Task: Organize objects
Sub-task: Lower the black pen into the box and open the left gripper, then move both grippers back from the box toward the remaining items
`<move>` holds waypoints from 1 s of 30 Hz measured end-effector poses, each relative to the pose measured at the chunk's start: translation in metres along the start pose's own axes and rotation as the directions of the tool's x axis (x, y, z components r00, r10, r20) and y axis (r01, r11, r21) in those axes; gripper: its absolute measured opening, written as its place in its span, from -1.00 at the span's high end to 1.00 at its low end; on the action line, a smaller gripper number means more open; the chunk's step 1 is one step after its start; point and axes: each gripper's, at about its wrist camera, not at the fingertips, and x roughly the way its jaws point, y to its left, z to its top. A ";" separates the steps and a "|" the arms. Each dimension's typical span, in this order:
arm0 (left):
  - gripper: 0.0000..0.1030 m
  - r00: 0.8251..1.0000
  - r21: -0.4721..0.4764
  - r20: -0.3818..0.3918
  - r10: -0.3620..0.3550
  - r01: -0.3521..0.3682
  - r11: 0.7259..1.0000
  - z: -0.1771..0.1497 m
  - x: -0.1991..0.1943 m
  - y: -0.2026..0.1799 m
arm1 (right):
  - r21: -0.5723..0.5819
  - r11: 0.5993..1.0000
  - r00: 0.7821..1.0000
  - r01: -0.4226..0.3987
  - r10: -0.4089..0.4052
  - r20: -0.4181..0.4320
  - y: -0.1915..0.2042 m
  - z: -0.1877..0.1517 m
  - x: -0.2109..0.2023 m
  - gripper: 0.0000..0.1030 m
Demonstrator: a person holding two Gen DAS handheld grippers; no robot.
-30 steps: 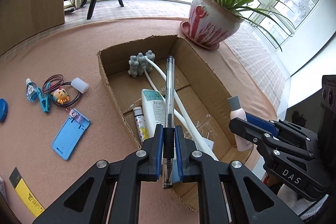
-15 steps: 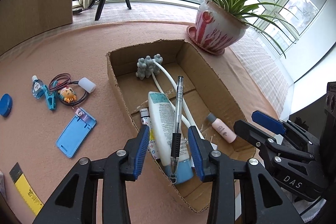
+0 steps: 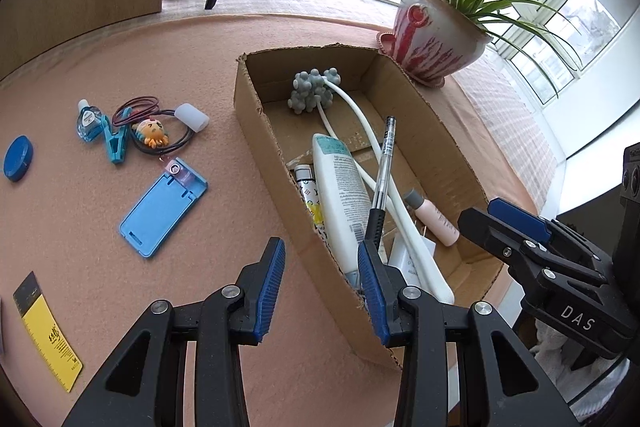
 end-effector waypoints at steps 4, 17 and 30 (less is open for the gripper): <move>0.13 1.000 -0.032 0.004 -0.010 0.011 0.999 -0.012 -0.003 0.009 | 0.014 0.999 0.999 -0.038 0.038 -0.023 0.003 -0.005 0.004 -0.07; 0.10 0.998 -0.136 0.041 0.037 -0.031 0.990 -0.041 -0.043 0.062 | -0.068 0.994 0.996 -0.082 0.079 -0.040 0.041 -0.011 0.005 -0.07; 0.10 0.992 -0.216 0.062 0.112 -0.096 0.972 -0.052 -0.076 0.121 | -0.002 0.993 0.992 -0.116 0.116 -0.047 0.041 -0.008 -0.001 -0.07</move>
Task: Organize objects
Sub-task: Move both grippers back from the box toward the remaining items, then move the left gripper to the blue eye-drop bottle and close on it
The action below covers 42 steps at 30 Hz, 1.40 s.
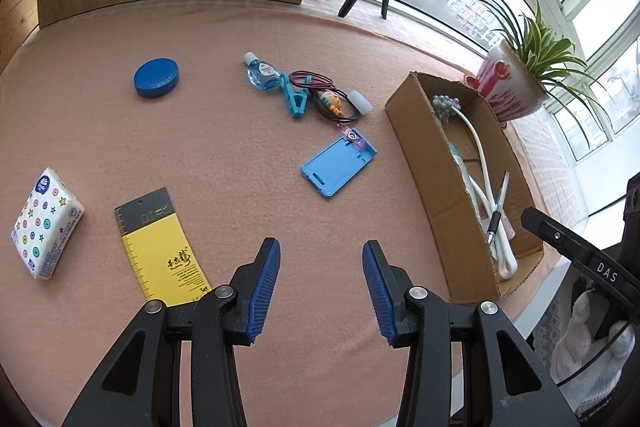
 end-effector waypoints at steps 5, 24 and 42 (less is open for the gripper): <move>0.10 1.000 -0.016 0.016 0.022 -0.022 1.000 0.007 -0.011 0.020 | -0.025 0.999 1.000 -0.020 0.020 -0.006 0.017 0.000 0.002 -0.06; 0.10 0.994 -0.070 0.036 0.102 -0.099 0.993 0.076 -0.015 0.105 | -0.104 0.985 0.989 -0.134 0.127 -0.070 0.104 0.032 0.051 -0.07; 0.12 1.000 -0.030 -0.002 0.027 -0.027 0.999 0.170 0.070 0.098 | 0.013 0.994 0.962 -0.105 0.105 -0.252 0.125 0.131 0.184 0.32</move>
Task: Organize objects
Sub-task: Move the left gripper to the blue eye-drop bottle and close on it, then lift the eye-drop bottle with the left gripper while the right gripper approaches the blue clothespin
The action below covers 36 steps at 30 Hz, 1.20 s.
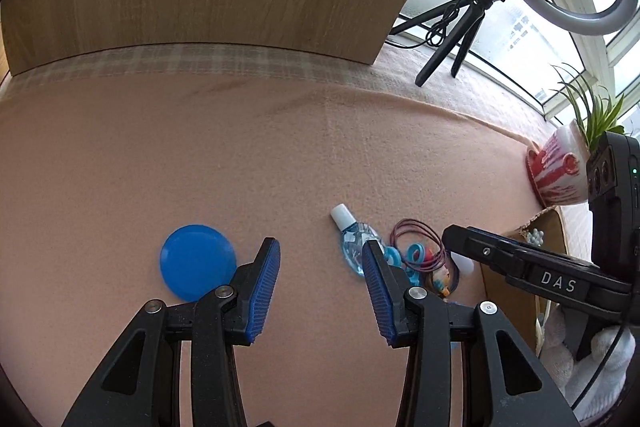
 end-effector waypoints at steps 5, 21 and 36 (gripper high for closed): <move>0.12 1.000 0.030 -0.015 0.009 -0.008 1.000 0.020 0.026 -0.018 | 0.006 1.000 0.999 0.023 -0.023 -0.029 -0.003 0.014 0.020 0.40; 0.56 0.994 0.164 -0.088 0.063 -0.048 0.985 0.009 0.065 -0.042 | -0.056 0.997 0.995 0.057 -0.061 -0.075 0.001 0.003 0.039 0.52; 0.60 0.993 0.233 -0.104 0.059 -0.033 0.972 -0.092 0.016 -0.035 | -0.154 0.988 0.998 -0.001 -0.008 -0.057 0.015 -0.102 0.012 0.58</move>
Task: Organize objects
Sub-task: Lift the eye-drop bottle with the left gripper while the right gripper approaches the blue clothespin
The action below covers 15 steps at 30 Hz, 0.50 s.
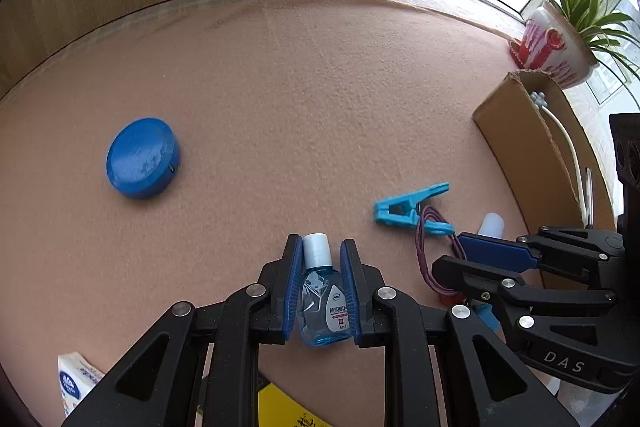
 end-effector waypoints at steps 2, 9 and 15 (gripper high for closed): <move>0.60 1.000 0.005 -0.002 -0.004 0.004 1.000 -0.013 -0.006 -0.001 | 0.010 1.000 1.000 -0.011 0.011 0.006 -0.002 -0.014 -0.005 0.59; 0.60 1.000 0.020 -0.006 0.003 -0.002 1.000 -0.034 -0.016 -0.003 | 0.043 0.998 0.999 -0.045 0.045 -0.006 -0.014 -0.051 -0.020 0.68; 0.44 1.000 -0.001 -0.015 -0.022 0.022 1.000 -0.032 -0.018 0.000 | 0.028 1.000 0.999 -0.014 0.015 -0.036 -0.017 -0.068 -0.028 0.72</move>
